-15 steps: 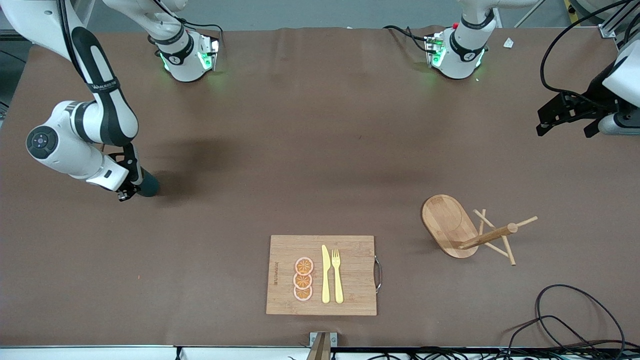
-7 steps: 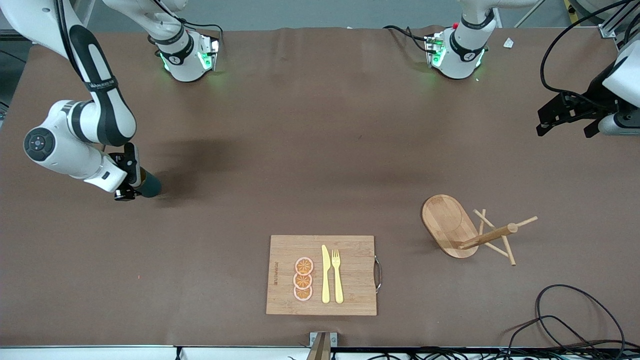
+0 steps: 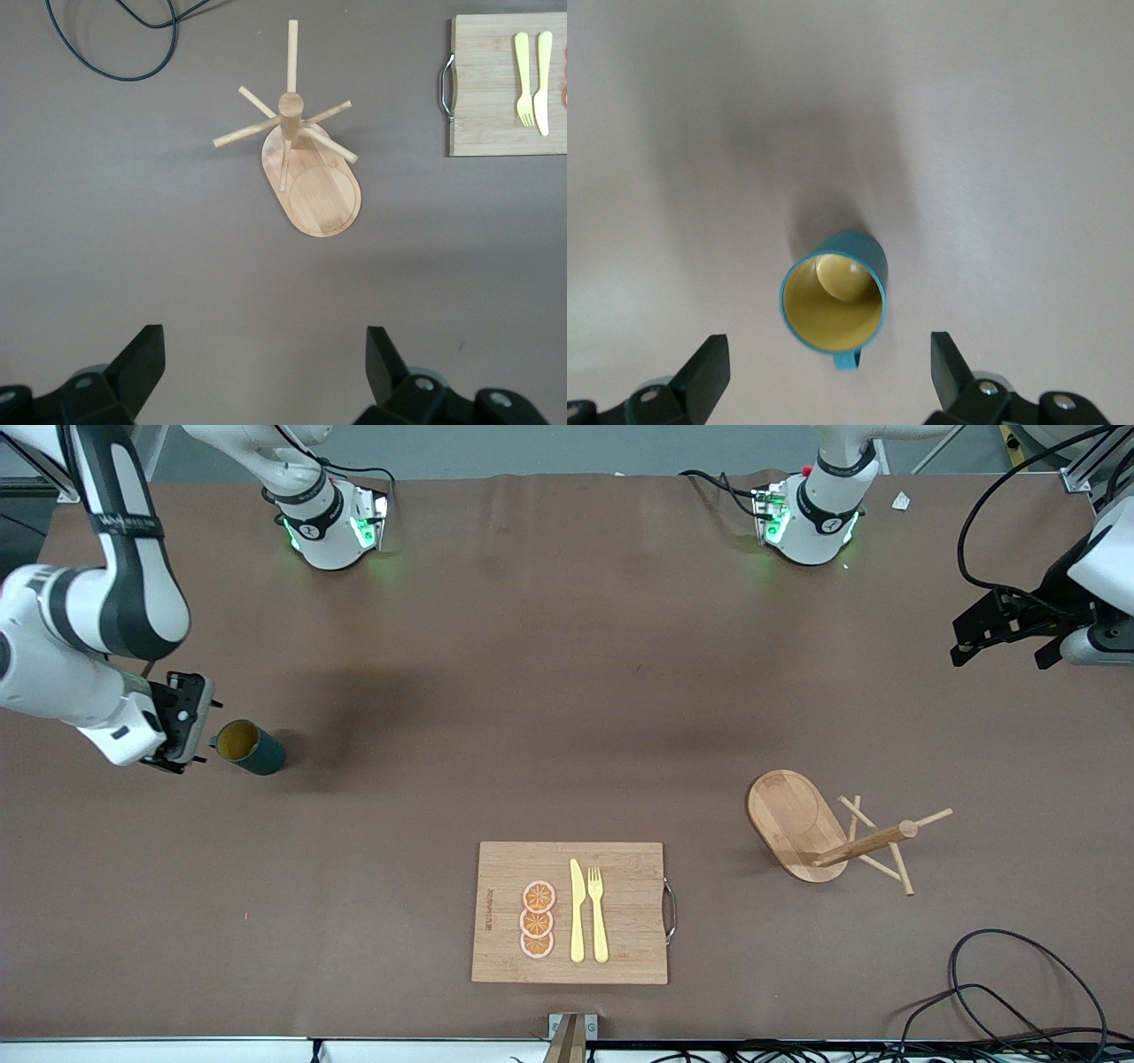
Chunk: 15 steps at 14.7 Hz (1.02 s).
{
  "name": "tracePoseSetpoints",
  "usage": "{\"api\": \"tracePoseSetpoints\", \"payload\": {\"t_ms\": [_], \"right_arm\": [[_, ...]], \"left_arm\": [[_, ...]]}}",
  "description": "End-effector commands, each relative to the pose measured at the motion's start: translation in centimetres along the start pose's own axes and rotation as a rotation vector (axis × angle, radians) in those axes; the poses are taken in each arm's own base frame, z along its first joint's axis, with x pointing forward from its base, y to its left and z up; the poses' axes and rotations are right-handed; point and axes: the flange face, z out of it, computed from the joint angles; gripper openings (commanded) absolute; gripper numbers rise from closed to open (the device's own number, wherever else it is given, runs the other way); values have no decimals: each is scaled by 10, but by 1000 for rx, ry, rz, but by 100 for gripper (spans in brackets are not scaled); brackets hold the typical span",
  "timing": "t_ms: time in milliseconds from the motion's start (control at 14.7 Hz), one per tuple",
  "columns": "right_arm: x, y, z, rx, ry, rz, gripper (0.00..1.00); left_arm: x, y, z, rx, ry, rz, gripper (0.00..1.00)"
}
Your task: Transfer cup from left to right arm and place
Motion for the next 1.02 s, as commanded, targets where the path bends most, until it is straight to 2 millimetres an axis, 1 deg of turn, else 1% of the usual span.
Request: {"api": "tracePoseSetpoints", "payload": {"t_ms": [0,68,204,475,678,950], "right_arm": [[-6,7,-46,-35,13,107,100],[-9,14,-71,-60,17,153,100],[-17,12,-101,-21,6,303,100],[-17,9,-121,-12,4,562,100],[-18,8,-140,-29,10,707,100],[-18,2,-165,-15,4,999,100]], "left_arm": [[4,0,-2,-1,7,3,100],[4,-1,-2,-1,7,2,100],[5,-1,-1,-1,5,0,100],[5,-1,-1,-1,5,2,100],[5,-1,-1,-1,5,2,100],[5,-2,-1,-1,5,0,100]]}}
